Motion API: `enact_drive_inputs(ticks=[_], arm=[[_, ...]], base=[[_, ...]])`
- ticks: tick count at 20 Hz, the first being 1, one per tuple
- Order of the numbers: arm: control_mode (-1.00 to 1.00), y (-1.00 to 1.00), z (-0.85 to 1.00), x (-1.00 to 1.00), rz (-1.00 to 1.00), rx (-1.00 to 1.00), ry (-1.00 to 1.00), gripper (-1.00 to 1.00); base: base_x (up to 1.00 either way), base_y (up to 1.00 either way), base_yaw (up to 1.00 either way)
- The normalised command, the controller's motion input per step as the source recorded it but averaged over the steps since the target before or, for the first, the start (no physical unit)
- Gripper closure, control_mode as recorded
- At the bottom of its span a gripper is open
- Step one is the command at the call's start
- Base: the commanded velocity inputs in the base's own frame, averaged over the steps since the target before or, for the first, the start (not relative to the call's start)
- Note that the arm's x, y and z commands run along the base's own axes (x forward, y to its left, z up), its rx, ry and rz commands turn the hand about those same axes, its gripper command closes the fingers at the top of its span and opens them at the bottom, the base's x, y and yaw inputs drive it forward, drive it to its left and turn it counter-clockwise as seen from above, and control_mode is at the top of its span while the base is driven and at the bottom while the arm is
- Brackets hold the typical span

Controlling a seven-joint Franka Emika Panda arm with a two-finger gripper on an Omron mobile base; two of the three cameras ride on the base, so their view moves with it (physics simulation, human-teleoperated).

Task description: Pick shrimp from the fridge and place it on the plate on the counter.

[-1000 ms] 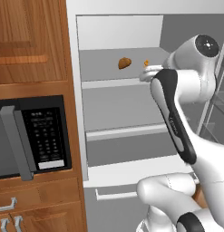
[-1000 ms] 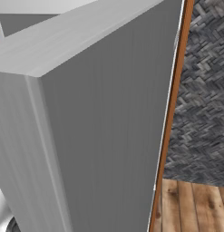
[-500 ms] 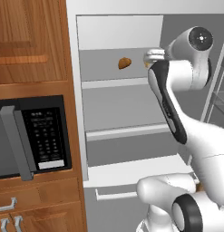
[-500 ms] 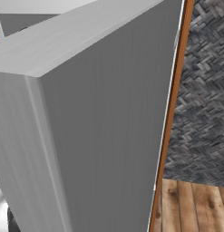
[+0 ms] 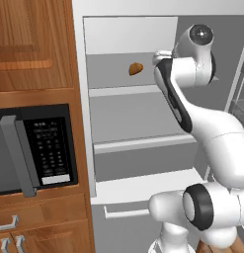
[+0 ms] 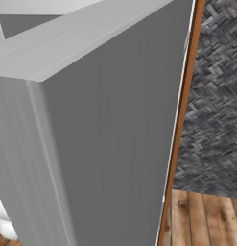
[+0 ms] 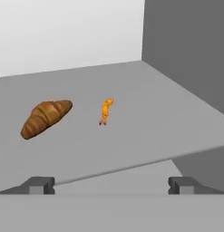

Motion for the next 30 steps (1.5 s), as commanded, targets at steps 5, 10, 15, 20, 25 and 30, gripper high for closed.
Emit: enact_drive_inputs(ticks=[5, 10, 15, 20, 25, 30], arm=[[-1.00, -0.21, -0.23, 0.34, 0.03, 0.06, 0.18, -1.00], [-1.00, -0.09, -0.22, 0.29, 0.01, 0.01, 0.02, -1.00], [-1.00, 0.00, -0.01, 0.48, 0.00, 0.00, 0.00, -1.00], [-1.00, 0.00, -0.29, 0.56, 0.00, 0.00, 0.01, -1.00], [-1.00, -0.02, -0.27, 0.70, 0.00, 0.00, 0.09, -1.00], [-1.00, -0.06, -0.06, 0.63, 0.00, 0.00, 0.13, -1.00]], base=[[0.00, 0.00, 0.00], [0.00, 0.00, 0.00], [0.00, 0.00, 0.00], [0.00, 0.00, 0.00], [0.00, 0.00, 0.00], [0.00, 0.00, 0.00]])
